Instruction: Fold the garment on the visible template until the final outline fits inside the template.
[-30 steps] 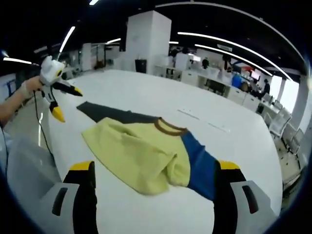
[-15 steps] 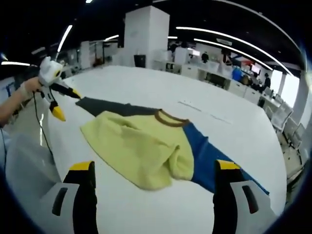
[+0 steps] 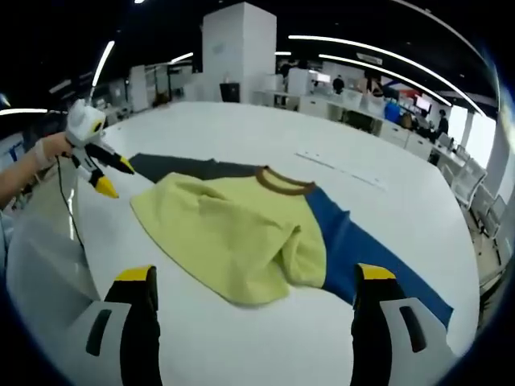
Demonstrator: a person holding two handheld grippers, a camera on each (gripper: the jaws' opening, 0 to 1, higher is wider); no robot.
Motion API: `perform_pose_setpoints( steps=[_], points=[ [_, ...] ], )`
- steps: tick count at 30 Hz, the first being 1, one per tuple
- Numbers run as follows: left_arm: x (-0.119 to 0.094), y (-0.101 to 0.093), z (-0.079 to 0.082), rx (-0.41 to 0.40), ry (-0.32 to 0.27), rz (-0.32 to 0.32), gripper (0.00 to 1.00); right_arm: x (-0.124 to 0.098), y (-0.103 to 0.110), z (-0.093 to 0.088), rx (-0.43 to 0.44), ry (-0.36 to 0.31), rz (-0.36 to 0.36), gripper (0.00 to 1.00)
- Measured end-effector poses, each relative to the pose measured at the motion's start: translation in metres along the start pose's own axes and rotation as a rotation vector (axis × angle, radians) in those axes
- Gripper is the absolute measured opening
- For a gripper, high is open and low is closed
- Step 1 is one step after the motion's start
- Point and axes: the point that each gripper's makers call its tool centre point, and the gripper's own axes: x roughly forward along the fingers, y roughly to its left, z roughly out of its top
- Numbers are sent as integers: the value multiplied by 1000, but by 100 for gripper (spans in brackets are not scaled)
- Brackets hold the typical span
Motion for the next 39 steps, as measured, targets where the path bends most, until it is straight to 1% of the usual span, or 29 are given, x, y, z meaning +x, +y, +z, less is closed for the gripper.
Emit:
perform_pose_setpoints(
  steps=[3, 5, 8, 10, 13, 17, 19, 21, 23, 25, 27, 29, 34, 39],
  points=[
    [5, 3, -2, -14, -2, 2, 47, 2, -2, -3, 1, 6, 4, 100],
    [9, 4, -6, -30, 9, 3, 43, 3, -2, -5, 10, 11, 13, 100],
    [14, 6, -14, -47, 37, 8, 42, 4, -2, -8, 15, 13, 11, 100],
    [15, 7, -15, -58, 36, 10, 38, 5, -3, -10, 17, 17, 11, 100],
    [16, 9, -16, -70, 32, 14, 30, 6, -2, -13, 12, 28, 11, 100],
    [19, 11, -17, -84, 34, 15, 25, 7, -1, -15, 21, 30, 17, 100],
    [21, 15, -18, -103, 30, 26, 23, 7, 0, -16, 21, 35, 19, 100],
    [22, 15, -19, -109, 28, 22, 22, 7, 0, -16, 20, 36, 21, 97],
    [24, 13, -22, -104, 44, 18, 22, 7, 2, -16, 24, 35, 27, 96],
    [26, 16, -23, -112, 41, 29, 22, 7, 2, -15, 21, 31, 28, 96],
    [26, 16, -24, -118, 43, 28, 18, 8, 2, -16, 20, 36, 28, 95],
    [27, 15, -24, -117, 46, 23, 16, 8, 2, -17, 22, 40, 30, 94],
    [29, 17, -26, -120, 53, 29, 15, 11, 2, -20, 28, 46, 32, 93],
    [30, 16, -26, -108, 60, 30, 11, 14, 1, -23, 34, 53, 33, 88]
  ],
)
